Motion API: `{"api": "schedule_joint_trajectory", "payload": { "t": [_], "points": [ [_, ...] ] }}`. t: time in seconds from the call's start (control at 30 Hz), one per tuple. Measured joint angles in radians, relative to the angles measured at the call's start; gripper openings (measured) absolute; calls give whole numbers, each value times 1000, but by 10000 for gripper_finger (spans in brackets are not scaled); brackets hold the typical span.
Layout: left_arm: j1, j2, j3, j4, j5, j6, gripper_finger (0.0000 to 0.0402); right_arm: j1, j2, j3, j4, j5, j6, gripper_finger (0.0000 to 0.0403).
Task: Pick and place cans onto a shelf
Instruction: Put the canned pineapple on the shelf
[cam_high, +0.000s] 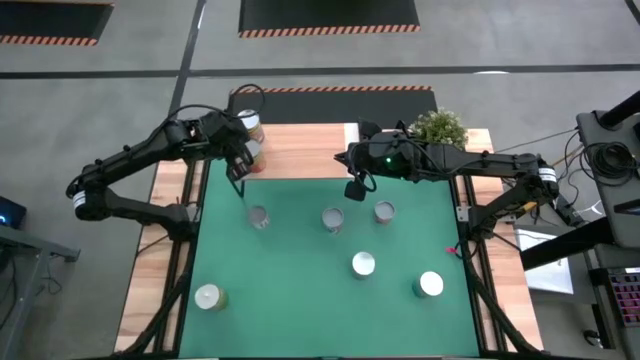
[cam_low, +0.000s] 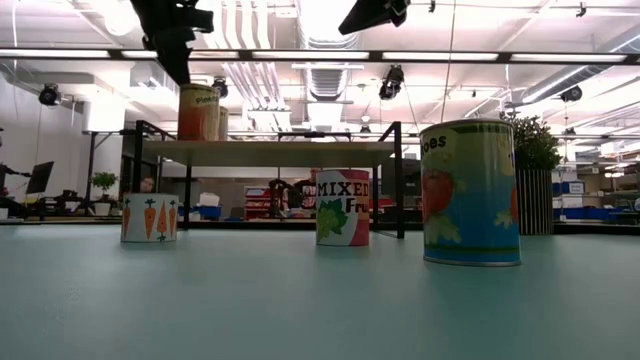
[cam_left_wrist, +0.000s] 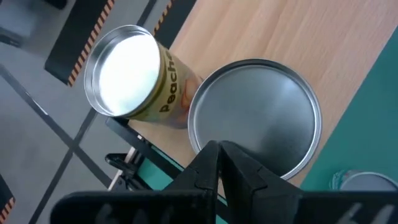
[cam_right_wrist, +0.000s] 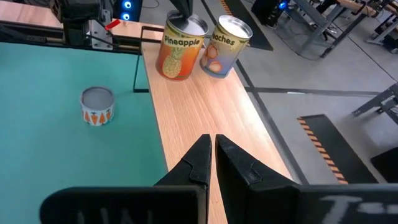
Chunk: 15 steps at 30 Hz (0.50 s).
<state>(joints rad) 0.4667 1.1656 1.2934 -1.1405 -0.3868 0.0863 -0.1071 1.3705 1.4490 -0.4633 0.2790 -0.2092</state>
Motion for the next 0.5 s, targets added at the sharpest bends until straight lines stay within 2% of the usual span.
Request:
{"api": "schedule_joint_trajectory", "payload": {
  "t": [0.2,0.33,0.5],
  "points": [
    [-1,-46,8,0,22,-27,0,0,0,0,-5,0,0,13],
    [-2,-71,1,53,130,-28,0,0,0,0,-5,0,0,13],
    [-1,-65,0,102,136,-28,0,0,0,-1,-5,0,0,13]
  ]
}}
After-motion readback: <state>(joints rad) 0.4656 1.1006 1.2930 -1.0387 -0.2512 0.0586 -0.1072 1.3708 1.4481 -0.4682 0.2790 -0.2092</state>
